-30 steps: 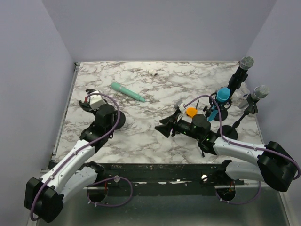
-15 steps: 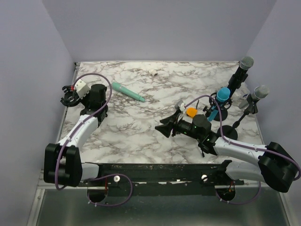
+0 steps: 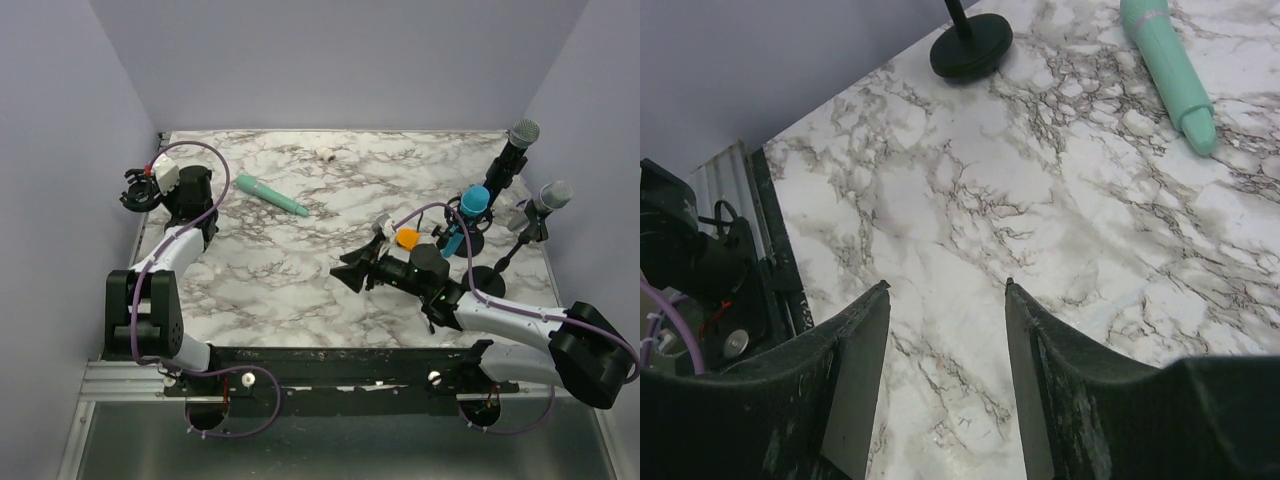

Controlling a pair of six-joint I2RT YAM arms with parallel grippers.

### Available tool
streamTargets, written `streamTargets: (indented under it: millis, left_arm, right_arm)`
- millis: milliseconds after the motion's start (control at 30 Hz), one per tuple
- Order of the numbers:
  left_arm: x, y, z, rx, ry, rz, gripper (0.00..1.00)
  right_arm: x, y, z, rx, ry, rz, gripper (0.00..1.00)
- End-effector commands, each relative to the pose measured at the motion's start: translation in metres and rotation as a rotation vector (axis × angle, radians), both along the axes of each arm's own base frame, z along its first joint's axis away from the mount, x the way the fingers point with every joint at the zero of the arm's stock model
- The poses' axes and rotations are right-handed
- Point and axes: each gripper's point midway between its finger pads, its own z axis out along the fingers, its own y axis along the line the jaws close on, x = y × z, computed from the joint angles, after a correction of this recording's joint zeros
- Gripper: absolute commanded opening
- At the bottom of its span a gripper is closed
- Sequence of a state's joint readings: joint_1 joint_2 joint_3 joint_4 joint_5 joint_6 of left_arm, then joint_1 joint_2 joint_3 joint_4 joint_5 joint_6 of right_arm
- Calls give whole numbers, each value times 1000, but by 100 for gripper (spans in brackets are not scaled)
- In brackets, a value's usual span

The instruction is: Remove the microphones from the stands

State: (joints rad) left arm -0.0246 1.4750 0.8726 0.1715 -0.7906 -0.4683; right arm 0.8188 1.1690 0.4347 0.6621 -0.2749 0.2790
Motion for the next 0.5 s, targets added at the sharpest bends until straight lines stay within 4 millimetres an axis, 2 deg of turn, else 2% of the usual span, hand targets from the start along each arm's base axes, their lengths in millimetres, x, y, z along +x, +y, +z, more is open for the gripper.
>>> streamTargets:
  millis: [0,33,67,100,167,300,367,400,467]
  left_arm:
    - [17,-6,8,-36,-61,-50,17]
    - [18,-6,9,-42,-49,-49,24]
    - [17,-6,5,-52,-30,-37,40]
    - [16,-6,6,-66,-24,-26,52]
    - [14,-8,3,-95,2,-18,62]
    - [5,-19,4,-172,17,-18,72]
    - [-2,-24,11,-217,7,-9,78]
    - [-5,-28,16,-245,-1,-4,85]
    - [-14,-37,24,-338,-23,12,93]
  right_arm:
    - [-3,3,-5,-2,-5,23,51]
    - [-3,4,-6,-6,-3,24,51]
    - [-2,4,-7,-11,2,20,51]
    - [-1,5,-7,-16,6,20,51]
    - [3,8,-6,-32,16,15,52]
    - [8,14,-4,-66,58,10,55]
    - [8,18,0,-82,75,9,57]
    - [6,20,0,-99,86,12,59]
    - [0,25,3,-139,96,21,63]
